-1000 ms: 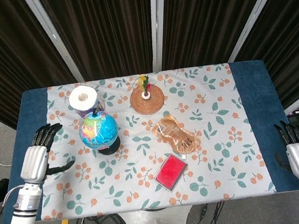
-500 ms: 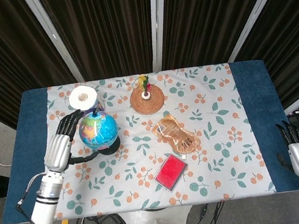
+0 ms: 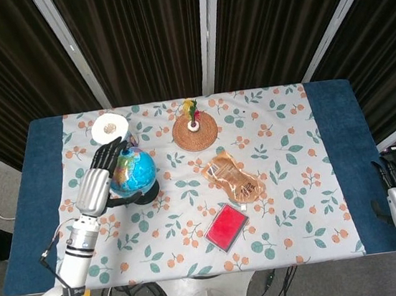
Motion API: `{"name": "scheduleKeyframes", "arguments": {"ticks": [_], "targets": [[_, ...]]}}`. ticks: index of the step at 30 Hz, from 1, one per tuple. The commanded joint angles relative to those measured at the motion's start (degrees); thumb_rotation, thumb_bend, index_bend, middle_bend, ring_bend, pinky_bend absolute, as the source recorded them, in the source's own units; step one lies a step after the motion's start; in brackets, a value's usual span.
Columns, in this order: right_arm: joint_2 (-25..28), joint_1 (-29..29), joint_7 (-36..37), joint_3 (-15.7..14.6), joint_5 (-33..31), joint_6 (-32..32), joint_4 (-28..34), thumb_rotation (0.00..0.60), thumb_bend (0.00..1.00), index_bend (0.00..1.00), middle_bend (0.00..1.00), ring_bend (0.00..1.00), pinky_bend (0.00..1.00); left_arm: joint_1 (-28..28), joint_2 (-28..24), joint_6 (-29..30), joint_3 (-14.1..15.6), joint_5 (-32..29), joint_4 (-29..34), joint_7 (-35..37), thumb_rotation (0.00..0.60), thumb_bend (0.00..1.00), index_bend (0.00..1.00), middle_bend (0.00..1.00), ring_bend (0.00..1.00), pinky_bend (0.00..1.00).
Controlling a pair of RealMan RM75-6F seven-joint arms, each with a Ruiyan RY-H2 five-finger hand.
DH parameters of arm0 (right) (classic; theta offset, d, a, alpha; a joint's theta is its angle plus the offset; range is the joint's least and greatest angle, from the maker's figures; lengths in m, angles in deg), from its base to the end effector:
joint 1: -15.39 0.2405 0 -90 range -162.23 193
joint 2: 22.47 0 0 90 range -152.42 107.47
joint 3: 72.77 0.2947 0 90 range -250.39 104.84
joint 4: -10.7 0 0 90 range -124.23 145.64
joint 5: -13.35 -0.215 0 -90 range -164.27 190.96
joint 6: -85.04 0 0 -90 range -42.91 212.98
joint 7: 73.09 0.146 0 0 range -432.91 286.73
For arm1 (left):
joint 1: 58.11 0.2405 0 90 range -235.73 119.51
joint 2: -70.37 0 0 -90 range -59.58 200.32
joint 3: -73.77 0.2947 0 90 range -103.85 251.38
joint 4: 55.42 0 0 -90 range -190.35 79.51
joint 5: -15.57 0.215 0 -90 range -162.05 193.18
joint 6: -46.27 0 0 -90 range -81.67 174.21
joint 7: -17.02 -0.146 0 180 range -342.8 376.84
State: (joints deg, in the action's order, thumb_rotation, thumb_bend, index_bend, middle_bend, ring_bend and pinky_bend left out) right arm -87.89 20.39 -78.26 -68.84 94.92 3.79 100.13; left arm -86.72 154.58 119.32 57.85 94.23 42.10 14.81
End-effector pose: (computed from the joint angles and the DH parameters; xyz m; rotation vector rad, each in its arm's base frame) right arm -0.3684 -0.1915 0.1668 1.3799 -0.8825 0.7562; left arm -0.1734 0.3255 0.0592 -1.4718 -1.0777 -1.4701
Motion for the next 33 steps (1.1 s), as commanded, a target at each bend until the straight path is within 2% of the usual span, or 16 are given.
{"name": "scheduleKeyframes", "arguments": {"ticks": [1, 11, 21, 33], "targets": [[0.01, 0.01, 0.08, 0.05, 0.03, -0.06, 0.04, 0.600, 0.30, 0.00, 0.00, 0.00, 0.00, -0.27, 0.25, -0.14, -0.09, -0.45, -0.22, -0.06, 0.600, 0.00, 0.04, 0.00, 0.00, 0.00], [-0.01, 0.06, 0.14, -0.03, -0.10, 0.30, -0.05, 0.600, 0.30, 0.00, 0.00, 0.00, 0.00, -0.82, 0.55, 0.19, -0.30, -2.17, -1.11, -0.92, 0.600, 0.00, 0.04, 0.00, 0.00, 0.00], [-0.18, 0.15, -0.02, -0.09, -0.19, 0.58, 0.00, 0.600, 0.30, 0.00, 0.00, 0.00, 0.00, -0.29, -0.63, 0.33, 0.71, -3.13, -1.40, -1.49, 0.600, 0.00, 0.04, 0.00, 0.00, 0.00], [-0.96, 0.38, -0.17, -0.38, -0.41, 1.47, -0.36, 0.600, 0.31, 0.00, 0.00, 0.00, 0.00, 2.71, -3.23, 4.01, 1.79, -2.21, -1.61, 0.76, 0.600, 0.00, 0.04, 0.00, 0.00, 0.00]]}}
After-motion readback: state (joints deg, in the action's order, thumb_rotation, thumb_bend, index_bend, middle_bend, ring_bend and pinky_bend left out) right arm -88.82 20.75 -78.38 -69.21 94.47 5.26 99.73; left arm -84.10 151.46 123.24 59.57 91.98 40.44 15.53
